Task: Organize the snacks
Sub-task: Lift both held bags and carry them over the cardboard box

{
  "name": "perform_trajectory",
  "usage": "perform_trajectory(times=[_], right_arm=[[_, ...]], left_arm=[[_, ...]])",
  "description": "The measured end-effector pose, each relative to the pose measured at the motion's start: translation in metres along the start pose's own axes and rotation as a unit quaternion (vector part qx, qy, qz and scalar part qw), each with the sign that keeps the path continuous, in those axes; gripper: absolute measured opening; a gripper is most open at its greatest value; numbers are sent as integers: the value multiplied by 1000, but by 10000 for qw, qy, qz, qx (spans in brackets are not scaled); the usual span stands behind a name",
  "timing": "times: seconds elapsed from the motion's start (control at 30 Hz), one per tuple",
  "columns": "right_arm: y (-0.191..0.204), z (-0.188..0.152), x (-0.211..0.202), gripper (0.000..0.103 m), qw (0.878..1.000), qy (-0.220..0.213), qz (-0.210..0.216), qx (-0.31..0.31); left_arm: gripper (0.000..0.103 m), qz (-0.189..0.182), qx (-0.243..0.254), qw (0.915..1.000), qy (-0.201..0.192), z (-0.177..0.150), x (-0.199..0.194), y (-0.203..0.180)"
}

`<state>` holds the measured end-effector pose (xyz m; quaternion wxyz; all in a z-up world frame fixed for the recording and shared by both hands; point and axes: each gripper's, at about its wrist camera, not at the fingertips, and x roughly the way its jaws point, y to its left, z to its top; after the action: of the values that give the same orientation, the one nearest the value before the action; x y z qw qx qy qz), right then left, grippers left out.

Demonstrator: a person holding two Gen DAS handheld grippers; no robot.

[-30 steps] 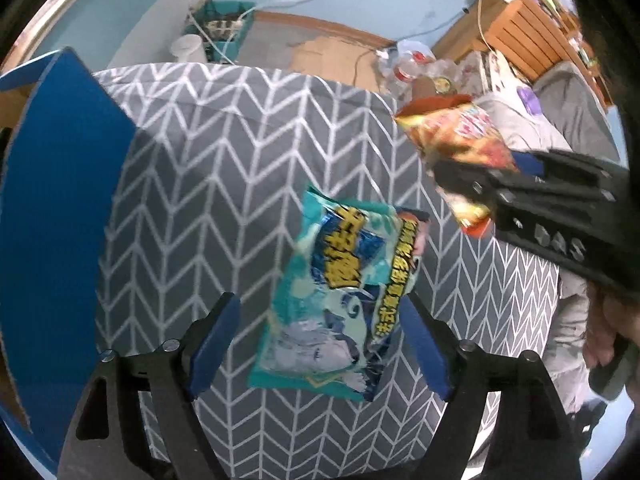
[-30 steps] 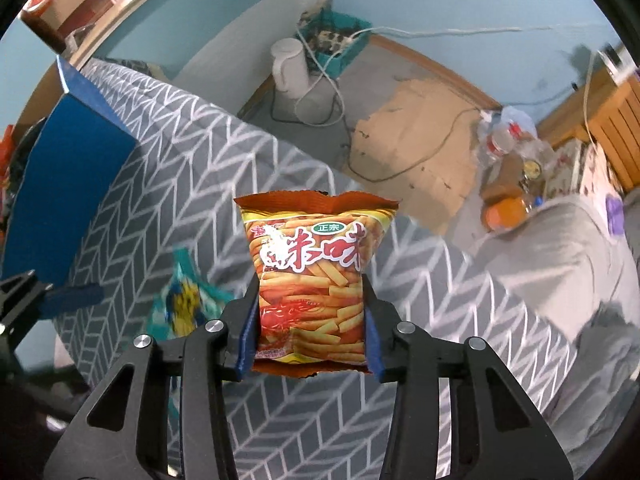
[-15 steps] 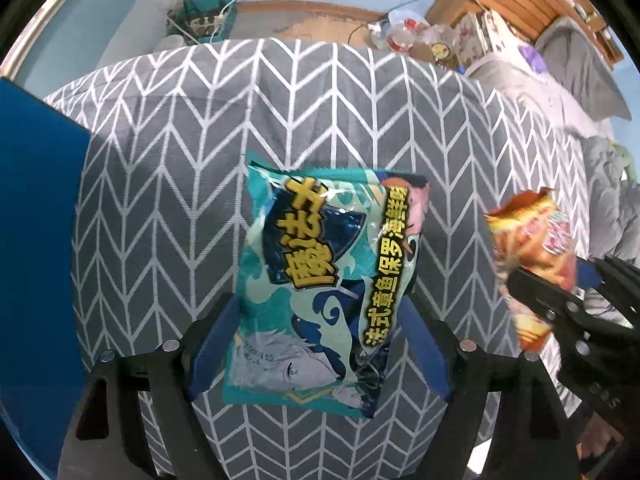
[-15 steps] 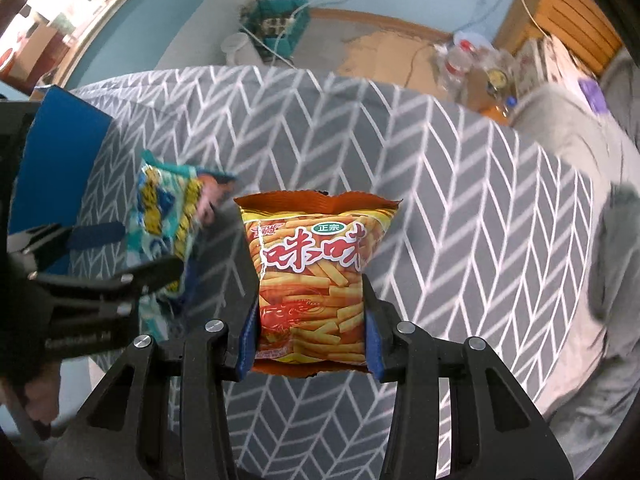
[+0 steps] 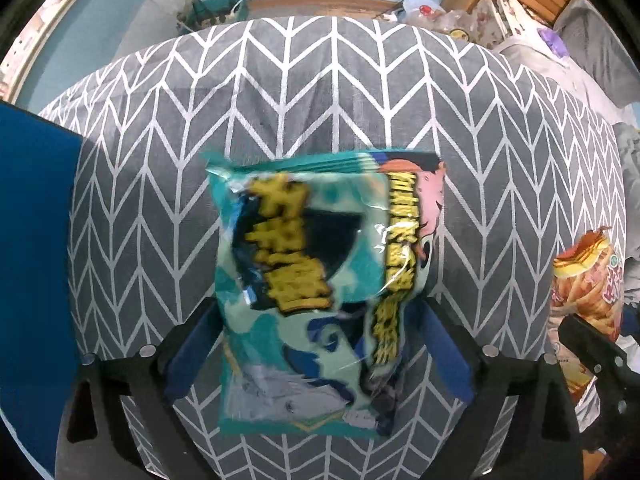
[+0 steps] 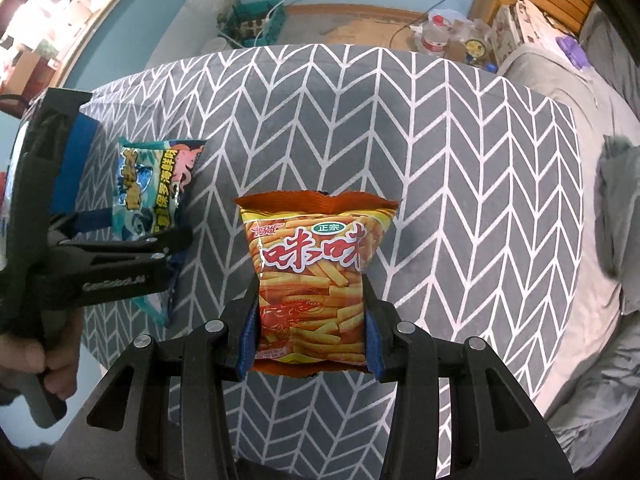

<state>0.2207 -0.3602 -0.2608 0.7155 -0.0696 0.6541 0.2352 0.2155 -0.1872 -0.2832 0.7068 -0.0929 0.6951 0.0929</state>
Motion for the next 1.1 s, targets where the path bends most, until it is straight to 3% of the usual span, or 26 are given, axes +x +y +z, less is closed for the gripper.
perform_trajectory(times=[0.1,0.17,0.27,0.5,1.1], right_arm=[[0,-1,-2,42,10000,-32,8,21],[1,-2,-5,42,10000,-67,27,24],[2,-3,-11,42,9999,-126,36,39],[7,-3,-25,42,9998,-187,41,14],[45,6,-65,42,9989,-375,51,-275]], left_arm=[[94,14,51,10000,-60,0,0,-5],[85,19,161,9998,-134,0,-4,-8],[63,12,224,9996,-187,-6,-12,-12],[63,-29,168,9998,-60,-11,-19,-5],[63,-366,-143,9975,-589,-43,-121,39]])
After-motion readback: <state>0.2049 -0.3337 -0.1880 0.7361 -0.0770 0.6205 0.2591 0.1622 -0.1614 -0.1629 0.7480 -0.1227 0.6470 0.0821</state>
